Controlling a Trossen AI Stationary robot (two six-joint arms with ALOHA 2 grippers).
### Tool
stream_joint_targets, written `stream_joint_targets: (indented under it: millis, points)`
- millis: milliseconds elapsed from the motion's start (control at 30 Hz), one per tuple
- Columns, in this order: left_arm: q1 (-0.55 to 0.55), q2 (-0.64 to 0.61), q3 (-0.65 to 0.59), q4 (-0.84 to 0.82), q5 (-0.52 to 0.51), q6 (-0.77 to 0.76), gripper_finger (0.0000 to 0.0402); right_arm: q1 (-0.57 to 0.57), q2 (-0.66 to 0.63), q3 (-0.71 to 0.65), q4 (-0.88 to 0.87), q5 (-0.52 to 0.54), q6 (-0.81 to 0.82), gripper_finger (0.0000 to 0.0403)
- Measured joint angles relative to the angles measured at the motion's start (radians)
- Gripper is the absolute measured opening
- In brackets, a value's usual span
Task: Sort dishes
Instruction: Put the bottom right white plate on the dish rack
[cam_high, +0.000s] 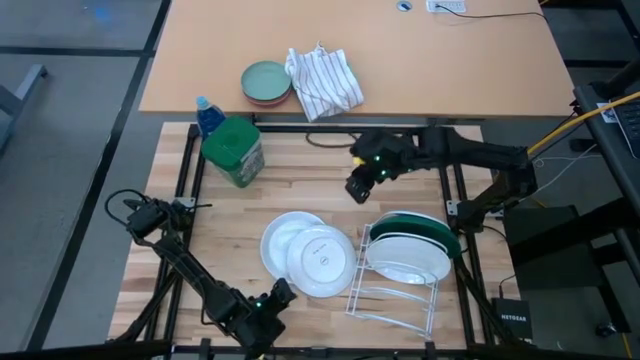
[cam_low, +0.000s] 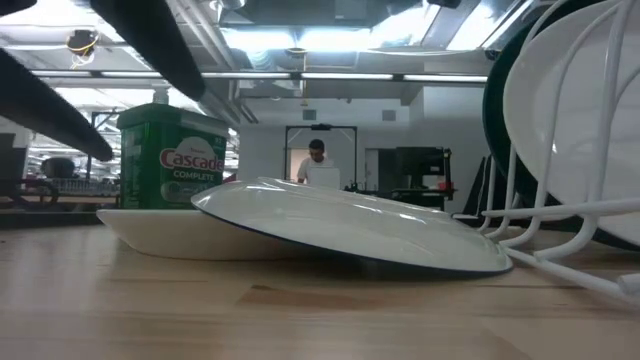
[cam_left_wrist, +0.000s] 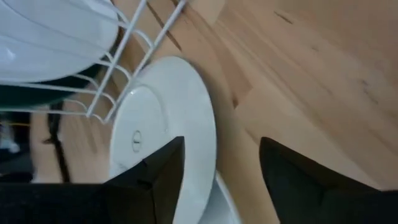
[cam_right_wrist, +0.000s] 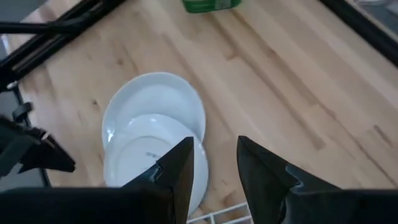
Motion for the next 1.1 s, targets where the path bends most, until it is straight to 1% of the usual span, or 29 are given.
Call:
stream_joint_targets:
  millis: [67,200,367,567,733,800,900,967,1100]
  points:
    - [-0.001,0.000,-0.013,0.029,-0.021,0.046,0.0196,0.028,0.011,0.000,0.008,0.011,0.011,0.0127]
    - [-0.001,0.000,-0.043,0.110,-0.027,0.081,0.0196,0.076,0.032,0.000,0.016,0.033,0.014,0.0127]
    - [-0.001,0.000,-0.092,0.185,-0.036,0.173,0.0196,0.117,0.060,0.000,0.039,0.062,0.014,0.0127]
    - [0.008,0.000,-0.150,0.251,-0.037,0.187,0.0196,0.135,0.079,0.000,0.094,0.064,0.014,0.0127]
    - [0.016,0.045,-0.156,0.263,-0.059,0.239,0.0196,0.134,0.092,0.000,0.116,0.065,0.014,0.0127]
    - [0.016,0.071,-0.156,0.287,-0.086,0.285,0.0196,0.134,0.095,0.000,0.117,0.065,0.011,0.0127]
    - [0.016,0.100,-0.152,0.335,-0.182,0.358,0.0196,0.134,0.101,0.000,0.117,0.065,0.010,0.0127]
    - [0.016,0.114,-0.151,0.359,-0.233,0.377,0.0193,0.134,0.101,0.000,0.116,0.065,0.010,0.0127]
    - [0.026,0.122,-0.152,0.391,-0.244,0.356,0.0183,0.134,0.101,0.000,0.117,0.077,0.010,0.0127]
